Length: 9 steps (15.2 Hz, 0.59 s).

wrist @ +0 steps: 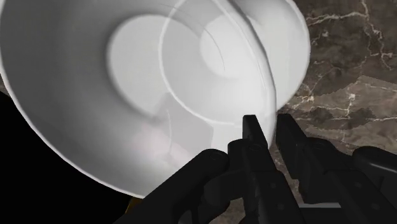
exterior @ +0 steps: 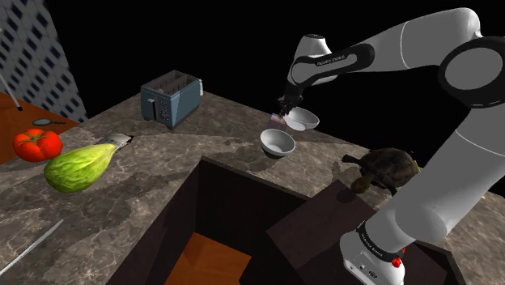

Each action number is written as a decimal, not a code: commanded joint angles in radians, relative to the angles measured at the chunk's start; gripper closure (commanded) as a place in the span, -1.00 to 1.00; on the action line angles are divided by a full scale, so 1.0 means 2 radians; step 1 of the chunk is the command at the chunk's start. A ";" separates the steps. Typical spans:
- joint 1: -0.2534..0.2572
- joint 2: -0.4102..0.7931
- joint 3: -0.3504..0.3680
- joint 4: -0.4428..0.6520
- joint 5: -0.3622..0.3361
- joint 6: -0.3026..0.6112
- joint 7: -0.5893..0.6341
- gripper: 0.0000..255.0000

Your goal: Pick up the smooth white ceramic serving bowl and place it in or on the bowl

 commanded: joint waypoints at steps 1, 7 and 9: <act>0.013 0.009 0.010 0.015 -0.002 -0.008 0.024 1.00; 0.031 0.035 0.024 0.037 -0.002 -0.007 0.057 1.00; 0.031 0.042 0.024 0.032 -0.002 0.005 0.057 1.00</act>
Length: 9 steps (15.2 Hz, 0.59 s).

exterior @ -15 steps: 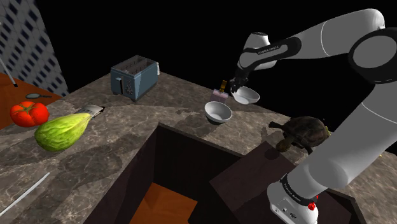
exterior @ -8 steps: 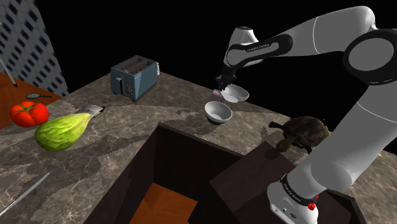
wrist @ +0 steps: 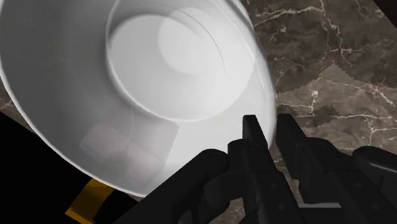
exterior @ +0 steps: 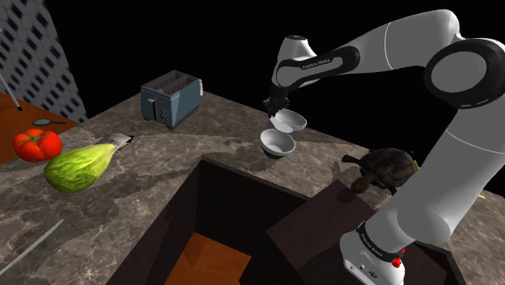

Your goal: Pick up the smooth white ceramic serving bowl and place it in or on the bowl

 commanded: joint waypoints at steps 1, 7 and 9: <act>0.000 0.007 0.000 -0.005 0.000 0.012 0.001 1.00; -0.001 0.029 0.000 -0.019 0.001 0.048 0.004 1.00; -0.001 0.037 0.000 -0.022 0.001 0.060 0.004 1.00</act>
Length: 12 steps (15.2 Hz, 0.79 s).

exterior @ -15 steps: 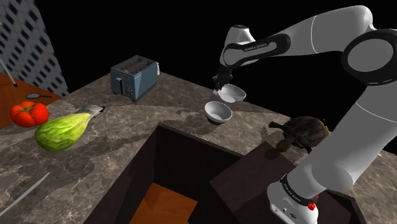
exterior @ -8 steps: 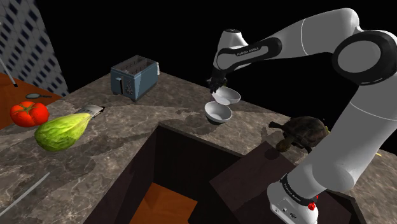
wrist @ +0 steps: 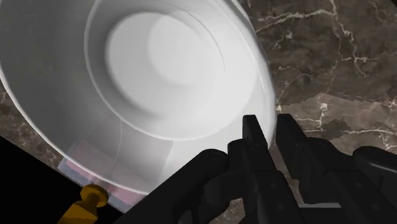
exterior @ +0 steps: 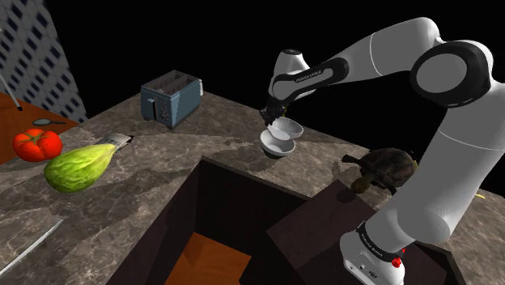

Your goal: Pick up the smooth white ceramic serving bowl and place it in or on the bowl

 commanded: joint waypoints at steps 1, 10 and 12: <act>0.000 0.009 0.000 -0.003 0.000 0.012 0.001 1.00; -0.002 0.038 0.001 -0.011 0.002 0.050 0.003 1.00; -0.002 0.038 0.001 -0.011 0.002 0.050 0.003 1.00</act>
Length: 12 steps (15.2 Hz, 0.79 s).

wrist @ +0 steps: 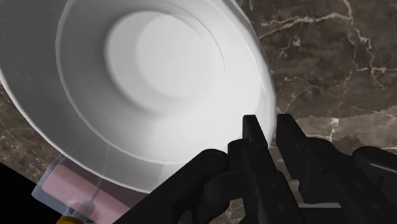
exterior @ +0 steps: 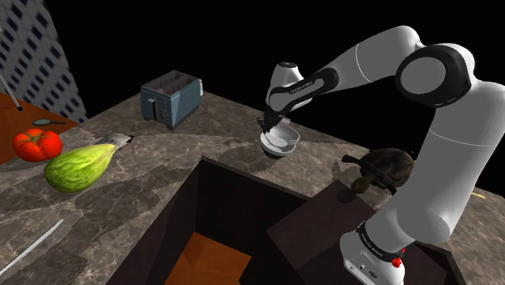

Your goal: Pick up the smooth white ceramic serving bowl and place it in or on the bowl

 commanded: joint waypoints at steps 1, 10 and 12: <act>0.000 0.000 0.000 0.000 0.000 0.000 0.000 1.00; 0.001 -0.013 0.000 0.001 -0.001 -0.013 0.001 -1.00; 0.004 -0.037 0.000 0.005 -0.003 -0.041 0.002 -1.00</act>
